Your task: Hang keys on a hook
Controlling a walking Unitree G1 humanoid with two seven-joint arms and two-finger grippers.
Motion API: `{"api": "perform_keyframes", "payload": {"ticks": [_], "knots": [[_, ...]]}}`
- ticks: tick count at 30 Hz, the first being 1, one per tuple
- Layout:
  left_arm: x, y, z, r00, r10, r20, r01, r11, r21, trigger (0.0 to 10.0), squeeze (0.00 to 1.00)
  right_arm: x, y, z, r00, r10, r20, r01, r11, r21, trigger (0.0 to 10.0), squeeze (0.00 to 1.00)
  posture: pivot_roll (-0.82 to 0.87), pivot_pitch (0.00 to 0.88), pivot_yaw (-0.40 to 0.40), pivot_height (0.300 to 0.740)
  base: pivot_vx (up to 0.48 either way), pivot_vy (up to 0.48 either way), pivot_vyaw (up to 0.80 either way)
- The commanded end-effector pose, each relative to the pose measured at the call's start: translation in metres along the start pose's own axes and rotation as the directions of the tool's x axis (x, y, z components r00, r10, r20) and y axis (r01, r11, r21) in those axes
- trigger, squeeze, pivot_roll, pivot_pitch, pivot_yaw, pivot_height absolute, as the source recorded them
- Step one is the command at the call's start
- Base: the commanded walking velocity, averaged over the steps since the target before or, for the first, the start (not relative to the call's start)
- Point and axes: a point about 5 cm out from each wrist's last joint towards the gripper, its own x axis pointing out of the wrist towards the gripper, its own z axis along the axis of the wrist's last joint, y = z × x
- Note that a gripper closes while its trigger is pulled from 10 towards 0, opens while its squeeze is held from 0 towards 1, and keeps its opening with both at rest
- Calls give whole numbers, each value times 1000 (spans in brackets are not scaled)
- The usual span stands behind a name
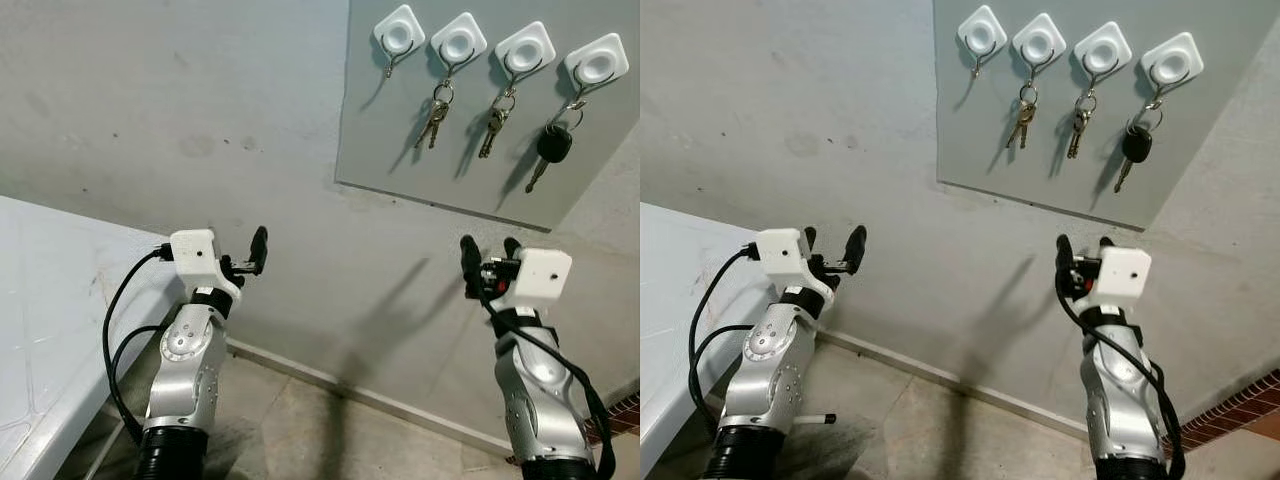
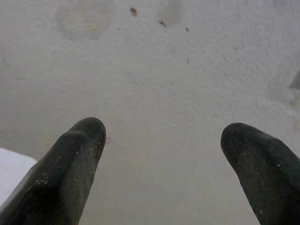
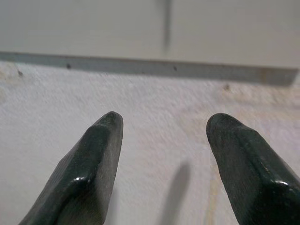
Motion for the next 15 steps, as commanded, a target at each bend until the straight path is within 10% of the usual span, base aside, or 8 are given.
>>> {"api": "perform_keyframes", "payload": {"ticks": [1,15], "knots": [[-2,0,4,999,1,39,0,1000,-23,10000,0,-4,-2,5,999,-15,29,15,1000,-4,10000,0,-33,0,5,740,0,0,0],[-23,-19,-13,996,-86,11,86,996,-1,10000,0,-31,9,2,999,24,23,-24,999,-24,10000,0,-51,0,20,740,0,0,0]]}}
